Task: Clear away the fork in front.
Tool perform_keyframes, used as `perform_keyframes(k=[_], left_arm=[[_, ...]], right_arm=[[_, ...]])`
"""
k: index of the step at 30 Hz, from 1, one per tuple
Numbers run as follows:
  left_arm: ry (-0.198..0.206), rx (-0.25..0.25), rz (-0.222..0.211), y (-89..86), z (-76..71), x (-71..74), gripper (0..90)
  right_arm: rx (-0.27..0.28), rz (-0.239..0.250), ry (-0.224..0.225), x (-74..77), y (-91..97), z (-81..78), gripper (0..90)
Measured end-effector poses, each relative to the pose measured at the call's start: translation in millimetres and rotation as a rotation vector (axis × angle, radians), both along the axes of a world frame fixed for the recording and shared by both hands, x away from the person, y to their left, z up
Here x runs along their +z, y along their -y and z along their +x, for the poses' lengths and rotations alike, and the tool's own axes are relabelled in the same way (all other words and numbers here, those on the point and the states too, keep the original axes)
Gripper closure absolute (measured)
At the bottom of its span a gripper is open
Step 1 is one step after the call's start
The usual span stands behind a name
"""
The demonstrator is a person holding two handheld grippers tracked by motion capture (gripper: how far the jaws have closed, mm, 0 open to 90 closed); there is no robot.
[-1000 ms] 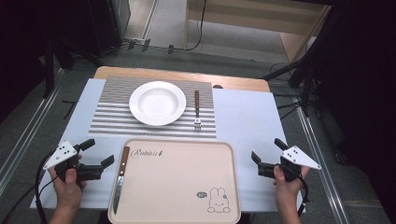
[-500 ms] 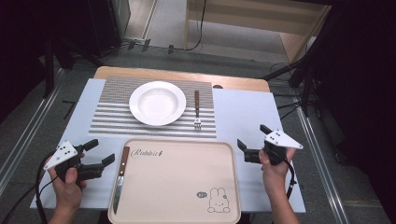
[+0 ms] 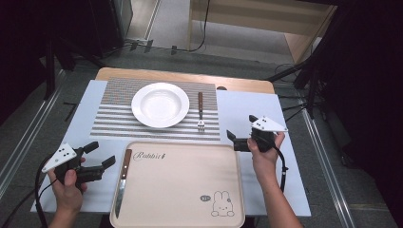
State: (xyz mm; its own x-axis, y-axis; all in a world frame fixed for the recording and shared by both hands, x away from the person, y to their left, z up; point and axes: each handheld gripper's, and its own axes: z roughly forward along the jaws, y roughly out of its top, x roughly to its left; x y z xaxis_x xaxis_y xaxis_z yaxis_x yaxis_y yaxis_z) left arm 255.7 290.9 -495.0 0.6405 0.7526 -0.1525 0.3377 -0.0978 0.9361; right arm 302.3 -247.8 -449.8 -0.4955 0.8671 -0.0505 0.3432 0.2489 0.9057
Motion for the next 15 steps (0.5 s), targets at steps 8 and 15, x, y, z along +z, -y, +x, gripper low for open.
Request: perform_keyframes(k=[8,15], left_arm=[[0.000,0.011,0.000,-0.4,0.4,-0.1,10.1],[0.002,0.011,-0.001,-0.4,0.1,0.2,10.0]], right_arm=[[-0.003,-0.007,-0.035,0.0,-9.6,23.4,0.0],[-0.005,-0.023,-0.069,-1.4,-17.7,41.9,0.0]])
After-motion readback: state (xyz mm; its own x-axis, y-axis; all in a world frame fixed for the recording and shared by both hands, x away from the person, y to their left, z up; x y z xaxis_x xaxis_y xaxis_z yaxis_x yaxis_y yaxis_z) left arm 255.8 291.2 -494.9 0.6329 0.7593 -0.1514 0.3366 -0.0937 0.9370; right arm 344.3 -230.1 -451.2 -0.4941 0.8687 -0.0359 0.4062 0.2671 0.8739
